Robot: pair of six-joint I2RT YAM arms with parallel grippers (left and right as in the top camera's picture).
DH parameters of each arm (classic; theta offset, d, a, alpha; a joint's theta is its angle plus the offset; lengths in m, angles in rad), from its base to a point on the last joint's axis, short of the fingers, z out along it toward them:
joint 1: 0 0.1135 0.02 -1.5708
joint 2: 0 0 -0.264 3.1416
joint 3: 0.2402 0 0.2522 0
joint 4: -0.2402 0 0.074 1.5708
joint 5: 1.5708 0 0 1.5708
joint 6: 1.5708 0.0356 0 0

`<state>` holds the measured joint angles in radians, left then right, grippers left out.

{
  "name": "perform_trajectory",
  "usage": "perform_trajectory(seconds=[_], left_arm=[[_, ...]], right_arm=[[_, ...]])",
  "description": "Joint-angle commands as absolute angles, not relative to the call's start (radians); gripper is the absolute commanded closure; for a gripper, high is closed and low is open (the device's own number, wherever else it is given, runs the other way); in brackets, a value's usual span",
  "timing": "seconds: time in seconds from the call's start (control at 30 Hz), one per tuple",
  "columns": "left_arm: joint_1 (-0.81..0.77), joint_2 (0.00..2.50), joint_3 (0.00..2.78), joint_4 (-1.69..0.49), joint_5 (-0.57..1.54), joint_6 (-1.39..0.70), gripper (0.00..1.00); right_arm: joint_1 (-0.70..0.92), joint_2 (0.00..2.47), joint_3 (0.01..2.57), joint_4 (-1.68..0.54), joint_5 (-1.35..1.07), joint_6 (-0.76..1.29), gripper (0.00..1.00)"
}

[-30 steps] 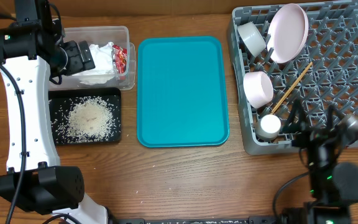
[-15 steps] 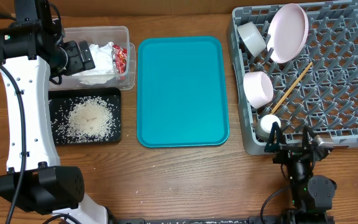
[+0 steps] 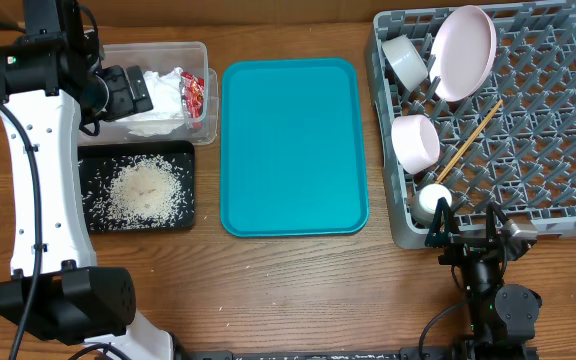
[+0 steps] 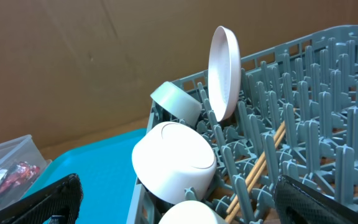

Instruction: Sort waste into correct bins and load items into the dishwasher

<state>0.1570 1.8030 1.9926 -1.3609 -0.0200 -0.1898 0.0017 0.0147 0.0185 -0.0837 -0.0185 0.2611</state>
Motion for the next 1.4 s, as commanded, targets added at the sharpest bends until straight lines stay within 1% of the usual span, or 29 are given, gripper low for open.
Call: perform_trajectory(seconds=[0.0,0.4,0.67,0.83,0.9,1.0,1.13,1.23,1.37], left_arm=[[0.155,1.812,2.011,-1.361,-0.026,-0.21,0.0],[0.155,1.802,2.011,-1.361,-0.026,-0.21,0.0],[0.149,1.585,1.989,-1.393,-0.044,-0.183,0.0],[0.149,1.377,1.816,-1.38,-0.098,-0.172,0.0],[0.149,1.28,1.708,-1.314,-0.133,-0.167,0.0],[0.149,1.098,1.485,-1.113,-0.126,-0.157,0.0],[0.149,0.837,1.124,-0.699,-0.051,-0.155,0.0],[0.149,0.663,0.872,-0.432,0.008,-0.149,0.0],[0.133,0.476,0.589,-0.197,0.034,-0.149,0.0]], right_arm=[[0.007,0.003,0.008,-0.082,-0.013,0.261,0.0],[0.007,0.003,0.008,-0.082,-0.013,0.261,0.0],[0.007,0.003,0.008,-0.082,-0.013,0.261,0.0],[0.007,0.003,0.008,-0.082,-0.013,0.261,0.0],[0.007,0.003,0.008,-0.082,-0.013,0.261,0.0],[0.007,0.003,0.008,-0.082,-0.013,0.261,0.0],[0.007,0.003,0.008,-0.082,-0.013,0.261,0.0],[0.007,0.003,0.008,-0.082,-0.013,0.261,0.0],[0.007,0.003,0.008,-0.082,-0.013,0.261,0.0]])
